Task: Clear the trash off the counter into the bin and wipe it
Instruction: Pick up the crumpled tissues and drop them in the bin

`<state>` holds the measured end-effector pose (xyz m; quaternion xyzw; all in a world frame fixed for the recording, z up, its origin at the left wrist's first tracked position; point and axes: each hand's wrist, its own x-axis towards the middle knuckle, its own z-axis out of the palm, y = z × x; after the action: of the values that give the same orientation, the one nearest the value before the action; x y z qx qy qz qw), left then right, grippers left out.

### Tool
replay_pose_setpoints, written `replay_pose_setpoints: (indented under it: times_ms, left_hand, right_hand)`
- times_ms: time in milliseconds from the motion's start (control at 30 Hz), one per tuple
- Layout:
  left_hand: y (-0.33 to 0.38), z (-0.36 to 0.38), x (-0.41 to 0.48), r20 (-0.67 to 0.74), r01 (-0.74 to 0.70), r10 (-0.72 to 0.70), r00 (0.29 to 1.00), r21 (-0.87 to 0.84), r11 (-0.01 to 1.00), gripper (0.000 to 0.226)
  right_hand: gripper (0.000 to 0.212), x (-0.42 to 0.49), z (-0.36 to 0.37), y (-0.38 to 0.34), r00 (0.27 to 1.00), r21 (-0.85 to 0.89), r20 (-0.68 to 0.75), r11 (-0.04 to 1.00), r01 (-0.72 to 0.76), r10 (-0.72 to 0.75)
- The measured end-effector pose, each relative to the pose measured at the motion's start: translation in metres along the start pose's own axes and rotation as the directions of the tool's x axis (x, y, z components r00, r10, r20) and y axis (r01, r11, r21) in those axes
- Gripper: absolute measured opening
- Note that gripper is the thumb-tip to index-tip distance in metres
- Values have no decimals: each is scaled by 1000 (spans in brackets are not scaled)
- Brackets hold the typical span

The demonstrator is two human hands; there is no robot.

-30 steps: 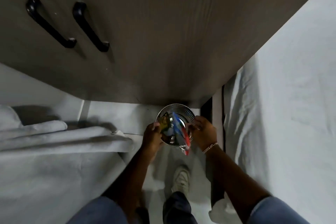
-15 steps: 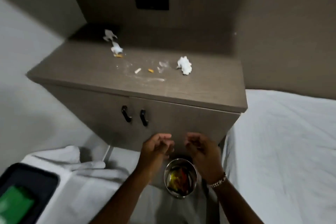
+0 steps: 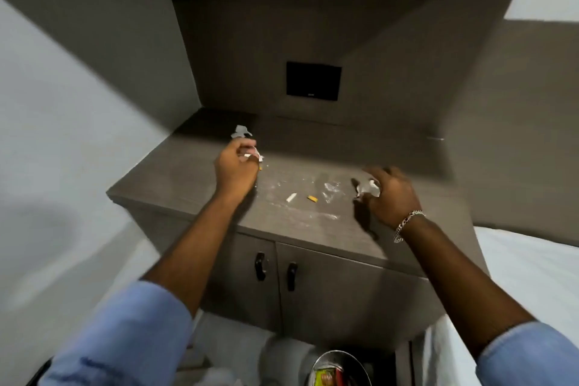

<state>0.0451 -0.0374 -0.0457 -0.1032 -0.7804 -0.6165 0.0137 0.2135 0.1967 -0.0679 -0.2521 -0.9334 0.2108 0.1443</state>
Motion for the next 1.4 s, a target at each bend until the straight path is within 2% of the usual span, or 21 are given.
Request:
replay_pose_setpoints:
  times_ms: [67,167,267,333,400,500,567,633,700,767,867,933,967,1000,1033,1067,1100,1133,1233,1400]
  left_hand:
    - [-13,-2,46,57,2,-11,998,154,988,33]
    - [-36,2,89,227,-42,-48,973,375,926,44]
    - [-56,10,110,299,-125,-29,954,483,866,34]
    - [-67,15,118,331,-198,22,943,509,837,22]
    - [-71,16,130,299,-190,34,954,511,838,15]
    - [-66,11,158,193,-180,97,976,479,859,19]
    - [-63,8,180,200,-261,180,963,534,804,14]
    - [-61,10,200,272,-301,161,949,624,721,17]
    - [-60,12,212,330,-258,33,943,666,700,21]
    - [-63,16,217,385,-287,12,923,666,688,27]
    - [-69,19,213,365,-325,79,928,684,653,37]
    - [-65,20,203,311,-271,64,948,686,675,46]
    - [-61,21,197,263,-190,30,964,609,770,41]
    - [-55,22,189,224,-75,-33,974,456,887,29]
    - [-46,23,179,214,67,-116,970,224,972,18]
    - [-35,23,166,228,170,-166,959,2,985,14]
    - [-25,21,151,257,240,-191,947,-172,955,17]
    - [-15,20,134,300,291,-205,932,-279,915,17]
    - [12,13,78,391,351,-187,901,-407,843,14]
    - [19,-1,-26,454,364,-157,877,-415,833,14]
  right_hand:
    - [49,24,9,-5,991,-105,112,993,-56,68]
    - [28,50,18,-19,973,-138,175,982,-129,152]
    - [16,76,23,-36,971,-147,173,979,-141,166]
    - [10,95,24,-50,984,-105,148,991,-88,103]
    - [6,112,29,-67,994,21,102,999,-32,30]
    - [9,129,40,-93,997,119,42,991,64,-70]
    - [11,136,51,-105,994,154,50,984,90,-99]
    - [12,141,60,-115,993,189,61,978,87,-100]
    - [15,142,66,-118,994,212,64,975,72,-87]
    - [17,142,68,-117,995,252,75,966,52,-73]
    - [19,141,62,-110,998,329,59,944,-1,-20]
    - [21,140,56,-106,998,378,57,925,-37,17]
    - [21,138,53,-105,996,456,76,887,-77,48]
    - [21,136,50,-105,991,571,105,810,-132,87]
    - [21,132,46,-107,983,678,134,711,-186,129]
    - [22,126,42,-110,975,755,152,617,-220,161]
    - [22,119,39,-111,971,799,155,556,-230,181]
    - [21,111,35,-111,970,822,153,520,-231,189]
    - [21,78,21,-109,977,870,135,452,-196,164]
    - [23,-5,-7,-90,986,919,133,359,-162,103]
